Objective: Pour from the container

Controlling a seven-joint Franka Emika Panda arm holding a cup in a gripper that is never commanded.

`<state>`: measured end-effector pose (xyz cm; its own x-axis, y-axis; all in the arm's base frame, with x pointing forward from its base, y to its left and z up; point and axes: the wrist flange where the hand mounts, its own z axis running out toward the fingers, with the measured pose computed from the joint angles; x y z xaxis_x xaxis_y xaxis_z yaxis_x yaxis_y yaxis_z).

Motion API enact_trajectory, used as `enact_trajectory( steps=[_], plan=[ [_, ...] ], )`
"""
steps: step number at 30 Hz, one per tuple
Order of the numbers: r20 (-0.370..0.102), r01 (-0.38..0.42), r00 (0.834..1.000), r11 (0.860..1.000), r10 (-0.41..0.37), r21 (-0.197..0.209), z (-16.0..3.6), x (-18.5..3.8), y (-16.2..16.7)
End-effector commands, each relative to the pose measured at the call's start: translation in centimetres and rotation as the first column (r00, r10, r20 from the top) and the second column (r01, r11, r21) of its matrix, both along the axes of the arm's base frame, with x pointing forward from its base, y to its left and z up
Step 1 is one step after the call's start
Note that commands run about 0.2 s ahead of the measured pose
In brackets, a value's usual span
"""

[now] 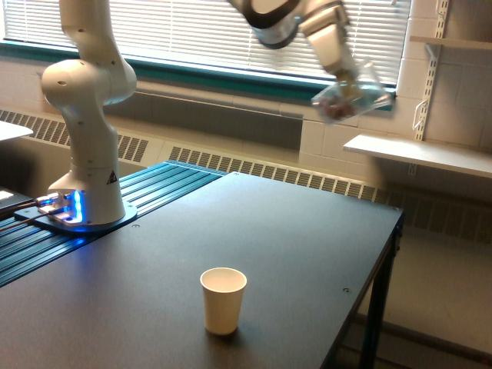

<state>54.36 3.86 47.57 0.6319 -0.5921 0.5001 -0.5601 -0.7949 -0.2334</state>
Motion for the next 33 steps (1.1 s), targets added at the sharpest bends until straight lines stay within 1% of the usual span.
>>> enact_trajectory(
  steps=[1, 3, 4, 5, 7, 9, 11, 12, 13, 14, 15, 16, 17, 19, 20, 22, 23, 25, 26, 28, 29, 31, 33],
  plan=[
    [-0.047, 0.128, 0.991, 0.992, -0.129, -0.009, -1.7, -3.6, -3.4],
    [-0.080, 0.178, 0.981, 0.984, -0.177, 0.001, -3.1, -4.7, -4.9],
    [-0.096, 0.214, 0.973, 0.977, -0.211, 0.023, -3.6, -5.2, -5.7],
    [-0.112, 0.240, 0.966, 0.970, -0.235, 0.035, -4.3, -5.7, -6.3],
    [-0.155, 0.275, 0.950, 0.961, -0.270, 0.011, -6.1, -6.9, -7.7],
    [-0.169, 0.316, 0.936, 0.949, -0.309, 0.017, -6.7, -7.4, -9.0],
    [-0.193, 0.378, 0.911, 0.925, -0.364, 0.036, -7.6, -8.1, -10.7],
    [-0.207, 0.392, 0.902, 0.920, -0.380, 0.021, -8.1, -8.4, -11.4],
    [-0.217, 0.408, 0.893, 0.913, -0.395, 0.018, -8.5, -8.6, -11.9],
    [-0.231, 0.438, 0.877, 0.899, -0.421, 0.025, -8.9, -8.9, -12.6],
    [-0.242, 0.462, 0.863, 0.886, -0.444, 0.021, -9.4, -9.2, -13.5],
    [-0.251, 0.479, 0.851, 0.878, -0.462, 0.010, -9.8, -9.4, -14.4],
    [-0.257, 0.498, 0.840, 0.867, -0.479, 0.012, -10.0, -9.5, -14.9],
    [-0.274, 0.545, 0.808, 0.839, -0.521, 0.013, -10.5, -9.8, -16.4],
    [-0.274, 0.552, 0.804, 0.834, -0.527, 0.014, -10.6, -9.6, -16.5],
    [-0.273, 0.552, 0.804, 0.834, -0.528, 0.014, -10.7, -9.5, -16.6],
    [-0.289, 0.590, 0.775, 0.808, -0.563, 0.008, -11.1, -9.9, -18.5],
    [-0.304, 0.602, 0.760, 0.799, -0.575, -0.006, -11.7, -10.1, -19.9],
    [-0.310, 0.612, 0.750, 0.791, -0.585, -0.013, -12.0, -10.1, -20.4],
    [-0.321, 0.626, 0.735, 0.780, -0.597, -0.018, -12.7, -10.1, -21.4],
    [-0.332, 0.629, 0.729, 0.777, -0.599, -0.021, -13.1, -10.2, -21.8],
    [-0.370, 0.636, 0.706, 0.770, -0.605, -0.045, -14.3, -10.3, -22.5],
    [-0.404, 0.637, 0.690, 0.769, -0.601, -0.056, -15.3, -10.3, -23.2]
  ],
)
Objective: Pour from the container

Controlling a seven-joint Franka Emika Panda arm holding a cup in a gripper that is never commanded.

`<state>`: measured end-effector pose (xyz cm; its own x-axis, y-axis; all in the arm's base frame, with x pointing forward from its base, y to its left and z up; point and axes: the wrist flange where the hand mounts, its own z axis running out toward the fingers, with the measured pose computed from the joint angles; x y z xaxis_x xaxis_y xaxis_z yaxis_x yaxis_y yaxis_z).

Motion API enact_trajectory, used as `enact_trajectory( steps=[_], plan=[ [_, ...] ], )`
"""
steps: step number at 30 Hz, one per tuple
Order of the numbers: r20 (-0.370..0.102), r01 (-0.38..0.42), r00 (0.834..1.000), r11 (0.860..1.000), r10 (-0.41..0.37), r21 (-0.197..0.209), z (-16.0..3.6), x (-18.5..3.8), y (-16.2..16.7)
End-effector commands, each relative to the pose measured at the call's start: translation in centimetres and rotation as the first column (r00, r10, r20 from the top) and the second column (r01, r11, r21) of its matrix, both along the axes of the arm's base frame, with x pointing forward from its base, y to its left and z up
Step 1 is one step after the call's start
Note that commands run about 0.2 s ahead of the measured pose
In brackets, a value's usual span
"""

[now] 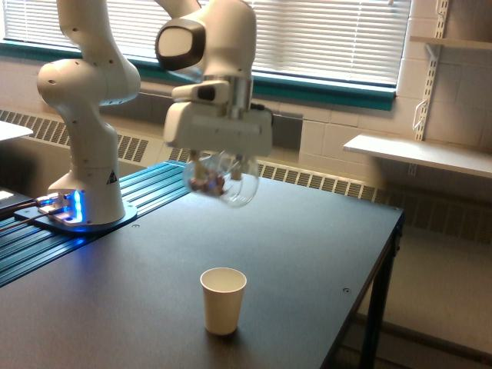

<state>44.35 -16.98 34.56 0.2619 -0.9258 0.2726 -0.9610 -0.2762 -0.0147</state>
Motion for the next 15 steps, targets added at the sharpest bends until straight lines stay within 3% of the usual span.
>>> enact_trajectory(
  steps=[1, 5, 9, 15],
  plan=[
    [-0.098, 0.060, 0.994, 0.998, -0.057, 0.021, -2.7, -0.3, -2.7],
    [-0.131, 0.111, 0.986, 0.992, -0.103, 0.056, -3.6, -0.2, -4.1],
    [-0.171, 0.118, 0.979, 0.992, -0.108, 0.053, -4.2, 0.3, -4.4],
    [-0.190, 0.132, 0.975, 0.989, -0.116, 0.072, -4.7, 1.2, -4.6]
  ],
)
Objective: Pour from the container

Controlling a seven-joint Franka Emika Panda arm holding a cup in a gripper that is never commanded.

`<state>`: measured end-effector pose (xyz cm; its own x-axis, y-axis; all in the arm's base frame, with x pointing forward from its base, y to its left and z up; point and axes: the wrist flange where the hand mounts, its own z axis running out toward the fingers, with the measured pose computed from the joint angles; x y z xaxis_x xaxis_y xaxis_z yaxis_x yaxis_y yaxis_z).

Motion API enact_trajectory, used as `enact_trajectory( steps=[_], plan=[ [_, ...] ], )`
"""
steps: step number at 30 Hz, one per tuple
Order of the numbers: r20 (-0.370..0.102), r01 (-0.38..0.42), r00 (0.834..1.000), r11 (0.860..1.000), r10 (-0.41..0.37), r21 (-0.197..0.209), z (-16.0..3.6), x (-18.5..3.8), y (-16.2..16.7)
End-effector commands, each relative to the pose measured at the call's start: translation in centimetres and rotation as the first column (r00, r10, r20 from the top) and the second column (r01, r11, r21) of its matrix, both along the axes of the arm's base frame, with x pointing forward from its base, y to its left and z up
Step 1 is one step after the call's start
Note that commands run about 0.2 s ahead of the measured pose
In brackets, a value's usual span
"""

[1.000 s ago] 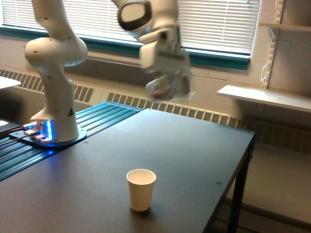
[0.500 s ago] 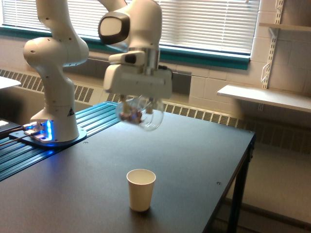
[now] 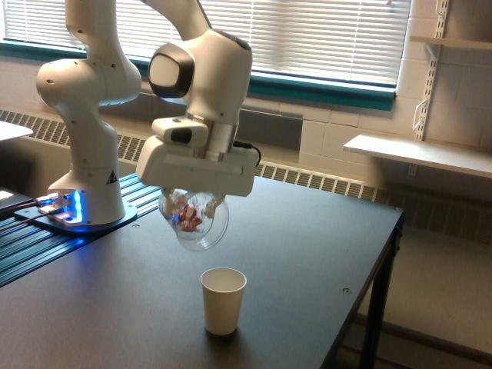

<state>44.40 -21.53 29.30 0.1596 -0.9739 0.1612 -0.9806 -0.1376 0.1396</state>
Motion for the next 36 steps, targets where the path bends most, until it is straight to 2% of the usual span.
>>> enact_trajectory(
  steps=[1, 11, 15, 17, 23, 26, 31, 36],
  plan=[
    [-0.021, -0.010, 1.000, 1.000, 0.010, 0.011, 0.4, 1.2, 0.0],
    [-0.090, -0.021, 0.996, 0.998, 0.027, 0.063, -1.1, 1.9, 1.5],
    [-0.095, -0.015, 0.995, 0.997, 0.022, 0.072, -1.3, 2.1, 1.7],
    [-0.104, -0.015, 0.994, 0.995, 0.026, 0.101, -1.6, 2.4, 2.6],
    [-0.119, -0.003, 0.993, 0.990, 0.020, 0.140, -1.9, 2.9, 3.2],
    [-0.133, 0.002, 0.991, 0.989, 0.019, 0.151, -2.0, 3.0, 3.3],
    [-0.124, 0.025, 0.992, 0.982, -0.002, 0.185, -2.1, 3.0, 3.0],
    [-0.138, 0.053, 0.990, 0.978, -0.025, 0.202, -2.5, 2.7, 2.7]
  ],
)
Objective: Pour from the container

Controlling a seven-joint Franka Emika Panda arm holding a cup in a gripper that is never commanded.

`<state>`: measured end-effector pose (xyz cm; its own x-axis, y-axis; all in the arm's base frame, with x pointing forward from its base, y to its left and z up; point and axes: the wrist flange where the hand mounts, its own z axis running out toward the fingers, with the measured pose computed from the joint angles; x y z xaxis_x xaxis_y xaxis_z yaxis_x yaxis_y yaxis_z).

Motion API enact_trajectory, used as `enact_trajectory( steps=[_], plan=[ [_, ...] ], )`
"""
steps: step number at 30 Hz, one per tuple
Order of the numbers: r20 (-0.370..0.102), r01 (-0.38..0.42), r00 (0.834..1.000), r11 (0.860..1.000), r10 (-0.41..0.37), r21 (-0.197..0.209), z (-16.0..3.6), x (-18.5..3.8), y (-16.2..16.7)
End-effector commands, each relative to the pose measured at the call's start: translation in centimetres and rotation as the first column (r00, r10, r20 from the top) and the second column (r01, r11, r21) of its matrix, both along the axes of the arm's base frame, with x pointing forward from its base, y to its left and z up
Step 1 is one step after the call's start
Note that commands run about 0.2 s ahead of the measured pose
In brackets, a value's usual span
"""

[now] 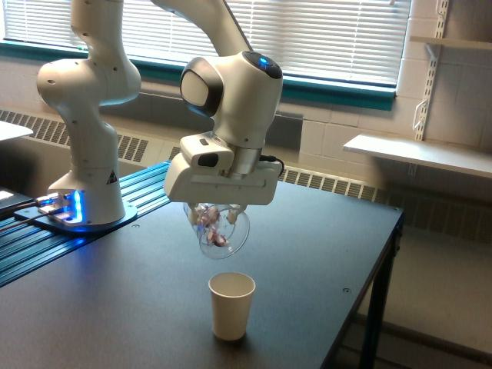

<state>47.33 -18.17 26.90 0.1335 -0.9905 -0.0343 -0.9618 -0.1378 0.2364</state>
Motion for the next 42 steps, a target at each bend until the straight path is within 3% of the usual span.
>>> enact_trajectory(
  steps=[1, 10, 21, 26, 35, 42],
  plan=[
    [-0.015, 0.011, 1.000, 0.999, -0.011, 0.033, -0.2, -0.3, -0.7],
    [-0.040, 0.029, 0.999, 0.996, -0.026, 0.081, -0.2, -0.1, -0.9],
    [-0.040, 0.047, 0.998, 0.995, -0.044, 0.087, -0.1, 0.0, -1.4],
    [-0.043, 0.034, 0.999, 0.997, -0.031, 0.067, 0.2, 0.3, -1.2],
    [-0.025, 0.055, 0.998, 0.994, -0.053, 0.093, 0.9, 0.6, -1.9],
    [-0.011, 0.066, 0.998, 0.994, -0.065, 0.091, 1.3, 1.1, -2.6]
  ],
)
